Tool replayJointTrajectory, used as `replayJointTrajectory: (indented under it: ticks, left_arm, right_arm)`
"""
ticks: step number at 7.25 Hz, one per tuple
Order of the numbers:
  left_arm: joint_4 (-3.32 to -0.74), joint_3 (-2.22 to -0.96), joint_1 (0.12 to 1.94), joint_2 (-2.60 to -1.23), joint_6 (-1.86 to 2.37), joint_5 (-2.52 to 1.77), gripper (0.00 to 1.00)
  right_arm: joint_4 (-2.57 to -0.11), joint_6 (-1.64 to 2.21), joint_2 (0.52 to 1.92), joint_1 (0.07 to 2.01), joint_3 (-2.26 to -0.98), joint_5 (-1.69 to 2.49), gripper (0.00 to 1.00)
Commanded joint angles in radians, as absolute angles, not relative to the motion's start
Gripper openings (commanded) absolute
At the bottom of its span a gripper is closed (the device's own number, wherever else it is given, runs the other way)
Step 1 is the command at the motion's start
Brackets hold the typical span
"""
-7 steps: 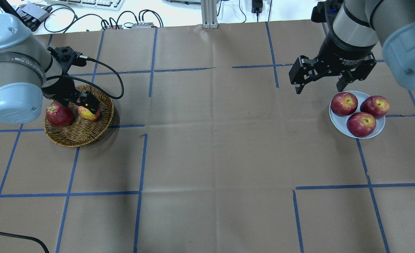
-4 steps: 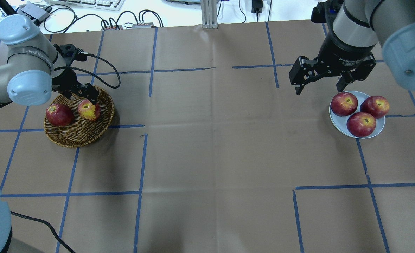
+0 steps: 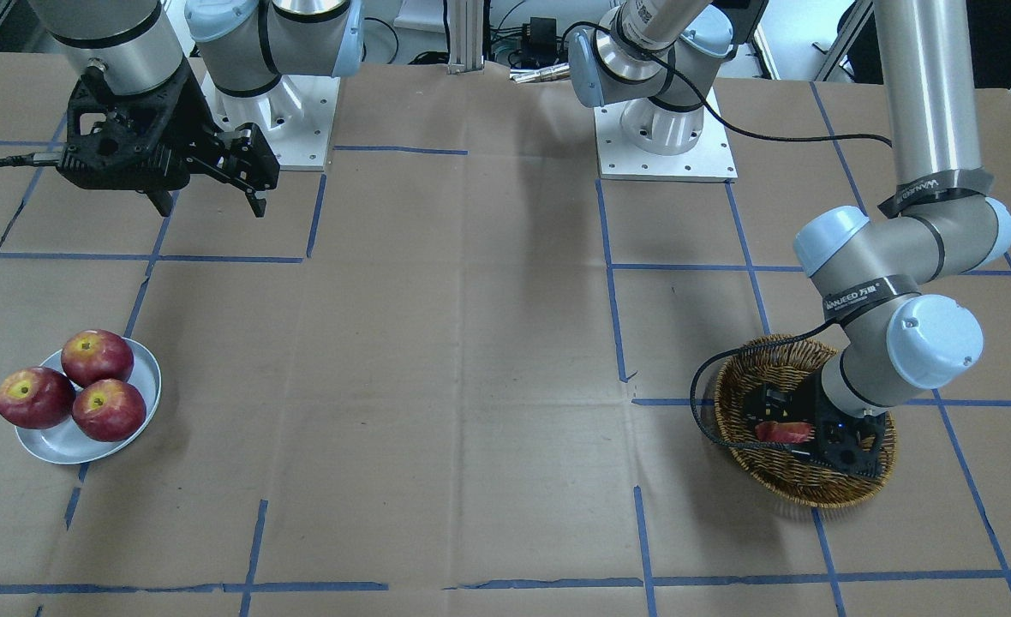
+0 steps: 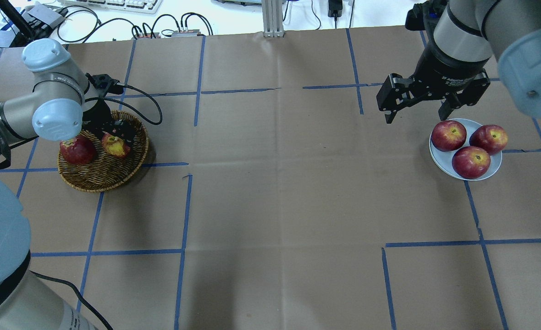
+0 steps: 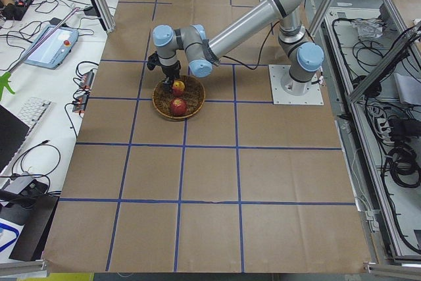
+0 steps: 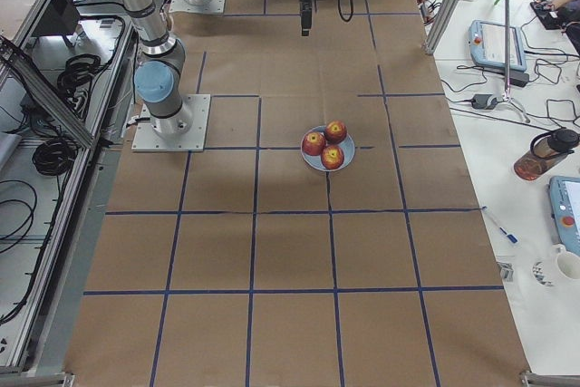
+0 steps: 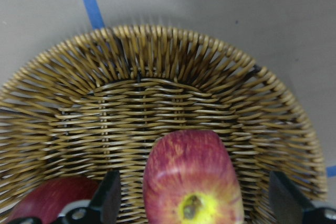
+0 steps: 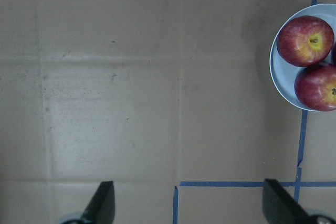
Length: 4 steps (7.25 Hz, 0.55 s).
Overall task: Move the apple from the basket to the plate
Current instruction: 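Close the left gripper on the red-yellow apple in the basket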
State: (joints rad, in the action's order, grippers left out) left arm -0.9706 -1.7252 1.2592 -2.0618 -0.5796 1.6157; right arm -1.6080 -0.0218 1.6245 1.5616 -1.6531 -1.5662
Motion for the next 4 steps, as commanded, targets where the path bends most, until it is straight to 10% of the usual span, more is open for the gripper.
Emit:
replayJointTrajectory:
  ticks: [1,4]
  left_arm:
    - [-0.965,-1.733,1.250,-2.077,-0.575,1.621,0.64]
    - [-1.001,-1.717,1.270,-2.042,-0.513,1.623,0.31]
  right_arm:
    - [-1.609,-0.023,1.624,1.562,-1.654,-1.566,1.00]
    - [-1.609,-0.023,1.624,1.562,-1.654,-1.566,1.00]
